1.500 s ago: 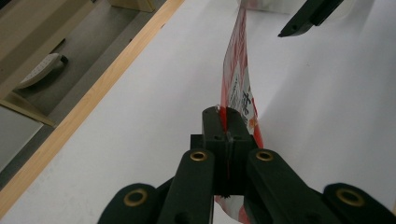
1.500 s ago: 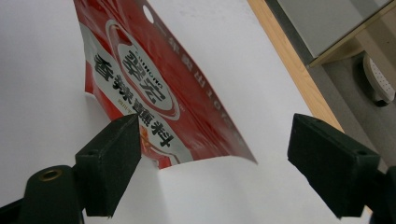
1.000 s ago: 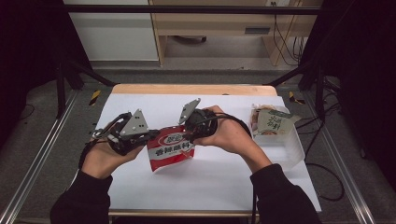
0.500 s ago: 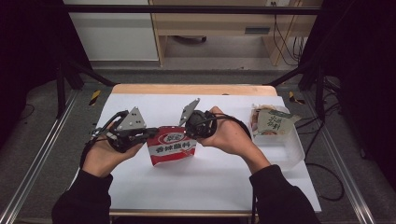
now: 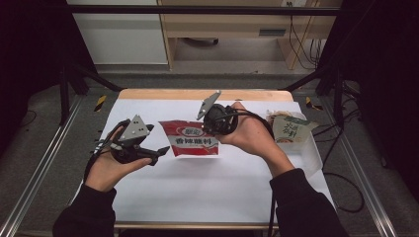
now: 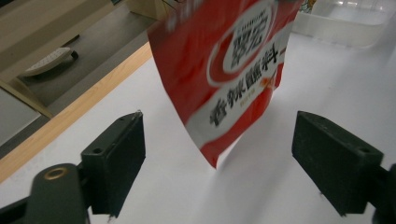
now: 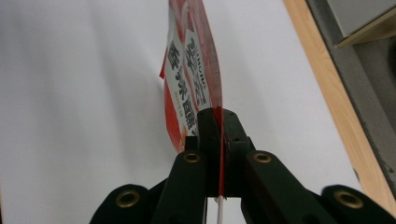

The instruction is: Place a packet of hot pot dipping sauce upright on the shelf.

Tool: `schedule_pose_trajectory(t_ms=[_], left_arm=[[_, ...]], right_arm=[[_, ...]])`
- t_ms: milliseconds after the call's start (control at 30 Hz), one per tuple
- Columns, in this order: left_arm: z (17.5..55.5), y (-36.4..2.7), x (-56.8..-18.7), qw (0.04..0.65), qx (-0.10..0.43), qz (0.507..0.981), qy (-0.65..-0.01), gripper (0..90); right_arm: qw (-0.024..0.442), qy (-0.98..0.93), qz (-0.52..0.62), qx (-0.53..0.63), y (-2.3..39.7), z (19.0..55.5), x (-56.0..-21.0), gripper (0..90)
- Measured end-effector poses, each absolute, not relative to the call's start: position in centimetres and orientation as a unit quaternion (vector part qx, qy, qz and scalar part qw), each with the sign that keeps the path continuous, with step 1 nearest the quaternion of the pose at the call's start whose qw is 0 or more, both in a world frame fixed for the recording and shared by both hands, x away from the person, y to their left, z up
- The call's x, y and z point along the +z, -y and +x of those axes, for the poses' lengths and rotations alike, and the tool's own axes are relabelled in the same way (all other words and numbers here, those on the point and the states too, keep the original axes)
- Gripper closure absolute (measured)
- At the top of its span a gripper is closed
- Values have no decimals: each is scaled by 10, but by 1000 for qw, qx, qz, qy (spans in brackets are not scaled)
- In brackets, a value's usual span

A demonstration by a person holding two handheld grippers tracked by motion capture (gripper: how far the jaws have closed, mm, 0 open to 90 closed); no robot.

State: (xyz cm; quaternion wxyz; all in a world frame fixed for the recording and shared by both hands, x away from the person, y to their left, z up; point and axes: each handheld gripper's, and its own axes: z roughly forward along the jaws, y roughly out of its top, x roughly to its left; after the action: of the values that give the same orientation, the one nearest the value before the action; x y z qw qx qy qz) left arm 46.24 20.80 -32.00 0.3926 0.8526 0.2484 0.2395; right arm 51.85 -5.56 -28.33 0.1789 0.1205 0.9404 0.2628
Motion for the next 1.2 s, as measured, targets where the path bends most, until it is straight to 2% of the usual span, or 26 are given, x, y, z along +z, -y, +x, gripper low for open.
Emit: schedule_pose_trajectory(t_ms=[300,1200], left_arm=[[466,-218,-344,390,232,847,-275,124],[456,-269,-410,378,228,826,-350,111]], right_arm=[[200,-933,129,272,76,518,-270,898],[238,-912,159,293,124,510,-252,898]])
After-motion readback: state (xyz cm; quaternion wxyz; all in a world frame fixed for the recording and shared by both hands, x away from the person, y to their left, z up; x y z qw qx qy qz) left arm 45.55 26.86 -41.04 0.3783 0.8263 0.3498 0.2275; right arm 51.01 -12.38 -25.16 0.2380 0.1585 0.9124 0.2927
